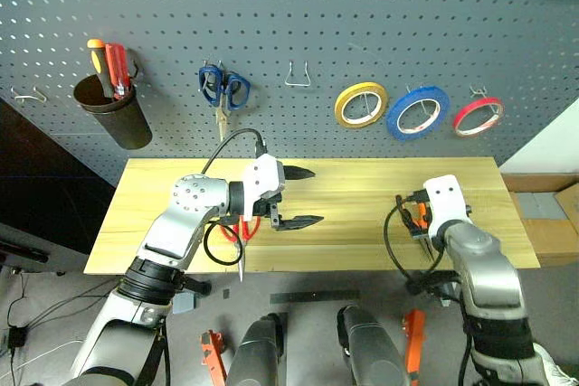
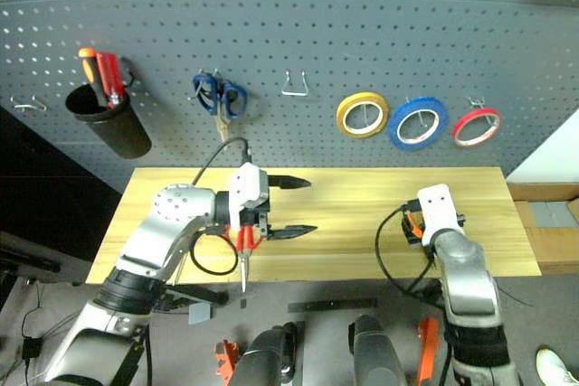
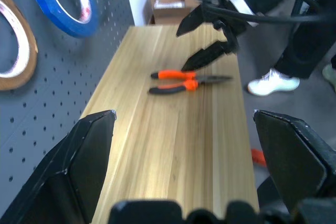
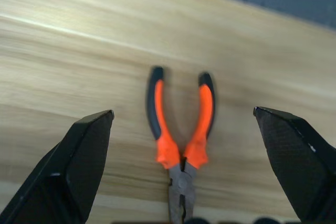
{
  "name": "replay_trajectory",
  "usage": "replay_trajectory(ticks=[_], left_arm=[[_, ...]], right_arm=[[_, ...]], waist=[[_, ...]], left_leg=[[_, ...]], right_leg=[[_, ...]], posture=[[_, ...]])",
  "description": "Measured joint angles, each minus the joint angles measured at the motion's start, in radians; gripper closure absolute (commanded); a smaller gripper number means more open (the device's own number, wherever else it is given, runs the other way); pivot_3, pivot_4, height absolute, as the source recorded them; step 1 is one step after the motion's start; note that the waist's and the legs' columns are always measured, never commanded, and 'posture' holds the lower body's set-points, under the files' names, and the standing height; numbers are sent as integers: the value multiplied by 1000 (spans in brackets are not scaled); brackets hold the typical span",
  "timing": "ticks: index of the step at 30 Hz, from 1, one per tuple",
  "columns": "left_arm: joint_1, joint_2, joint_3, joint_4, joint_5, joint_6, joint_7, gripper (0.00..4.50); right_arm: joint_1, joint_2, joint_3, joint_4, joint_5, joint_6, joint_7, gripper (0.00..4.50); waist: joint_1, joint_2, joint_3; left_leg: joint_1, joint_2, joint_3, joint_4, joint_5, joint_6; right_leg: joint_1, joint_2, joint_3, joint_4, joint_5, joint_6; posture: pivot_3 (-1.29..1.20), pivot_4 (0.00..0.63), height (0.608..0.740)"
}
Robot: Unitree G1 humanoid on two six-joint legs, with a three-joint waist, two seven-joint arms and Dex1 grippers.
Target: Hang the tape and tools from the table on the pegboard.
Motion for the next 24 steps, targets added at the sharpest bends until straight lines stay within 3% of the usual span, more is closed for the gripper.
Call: replay_trajectory(ticks=[6, 24], left_arm=[[-21, 13, 1, 34, 14, -37, -23, 0], [41, 43, 4, -27, 14, -37, -18, 0]], right_arm=[[-135, 25, -92, 274, 62, 39, -44, 14], [-283, -25, -87, 736, 128, -175, -56, 14]], waist=[[-1, 0, -1], [-16, -3, -6]], left_leg=[[-1, -1, 9, -2, -1, 2], [-1, 0, 15, 0, -2, 3]], right_leg=[[-2, -1, 5, -1, 1, 2], [-4, 0, 12, 0, 4, 6]], posture=[[-162, 220, 740], [-135, 206, 740]])
